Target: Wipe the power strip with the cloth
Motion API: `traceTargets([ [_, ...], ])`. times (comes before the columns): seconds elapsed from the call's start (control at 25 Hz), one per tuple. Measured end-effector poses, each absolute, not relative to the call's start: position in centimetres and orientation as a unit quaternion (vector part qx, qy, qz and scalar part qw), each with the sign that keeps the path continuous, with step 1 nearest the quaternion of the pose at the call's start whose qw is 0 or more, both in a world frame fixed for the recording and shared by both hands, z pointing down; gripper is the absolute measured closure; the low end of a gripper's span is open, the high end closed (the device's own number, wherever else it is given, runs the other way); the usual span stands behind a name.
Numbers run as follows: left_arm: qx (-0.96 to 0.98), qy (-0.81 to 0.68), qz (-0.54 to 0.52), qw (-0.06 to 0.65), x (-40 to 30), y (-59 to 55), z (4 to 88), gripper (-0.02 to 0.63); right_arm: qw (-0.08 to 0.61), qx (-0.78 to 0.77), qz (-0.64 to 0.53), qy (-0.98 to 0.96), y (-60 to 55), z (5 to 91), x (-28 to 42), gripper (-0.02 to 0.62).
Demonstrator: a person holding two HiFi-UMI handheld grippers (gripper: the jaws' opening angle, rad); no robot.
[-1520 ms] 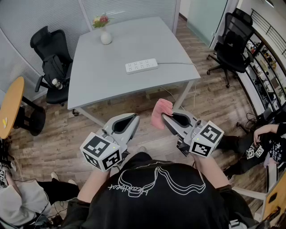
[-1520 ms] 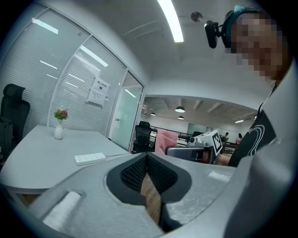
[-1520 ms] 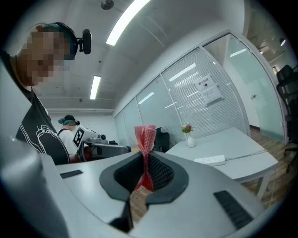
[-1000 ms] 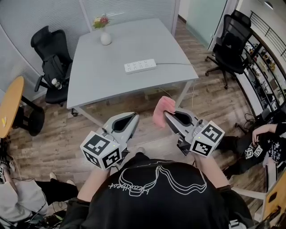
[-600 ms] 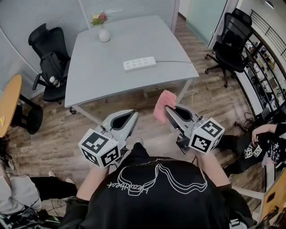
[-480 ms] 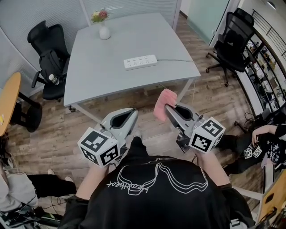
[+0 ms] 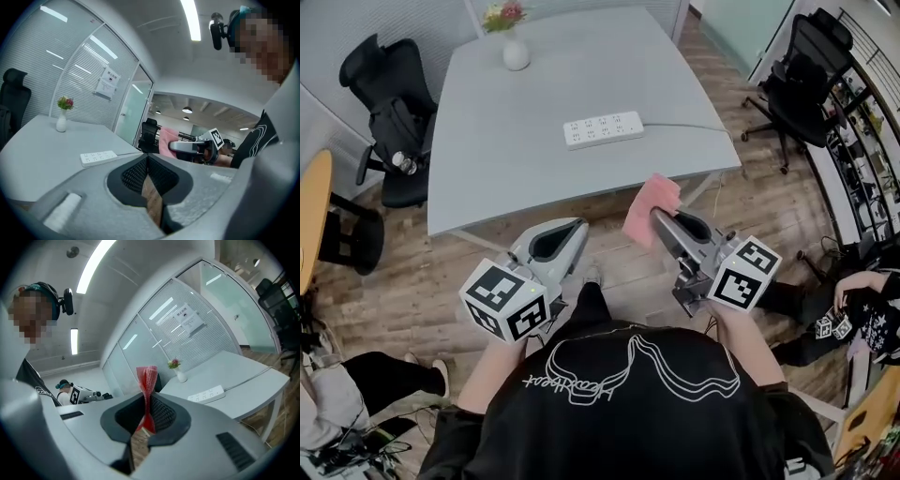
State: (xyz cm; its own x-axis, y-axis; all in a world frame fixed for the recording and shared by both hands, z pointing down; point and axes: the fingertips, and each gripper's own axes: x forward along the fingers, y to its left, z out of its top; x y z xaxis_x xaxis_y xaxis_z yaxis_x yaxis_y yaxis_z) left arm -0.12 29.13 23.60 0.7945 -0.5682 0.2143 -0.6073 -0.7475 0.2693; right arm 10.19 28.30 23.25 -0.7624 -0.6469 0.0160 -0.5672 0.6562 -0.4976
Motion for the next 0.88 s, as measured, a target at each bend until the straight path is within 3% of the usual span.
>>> traceTargets([
  [0.68,0.931,-0.285,0.087,0.211,-4.6,8.5,27.3,0.594,0.074,-0.351,-0.321,0.877,7.6,26.6,5.7,0.566],
  [0.88,0.928,-0.289,0.093,0.217,-7.0,4.4,28.5,0.594,0.043,-0.368,-0.326,0.87,3.2,28.4,4.3,0.566],
])
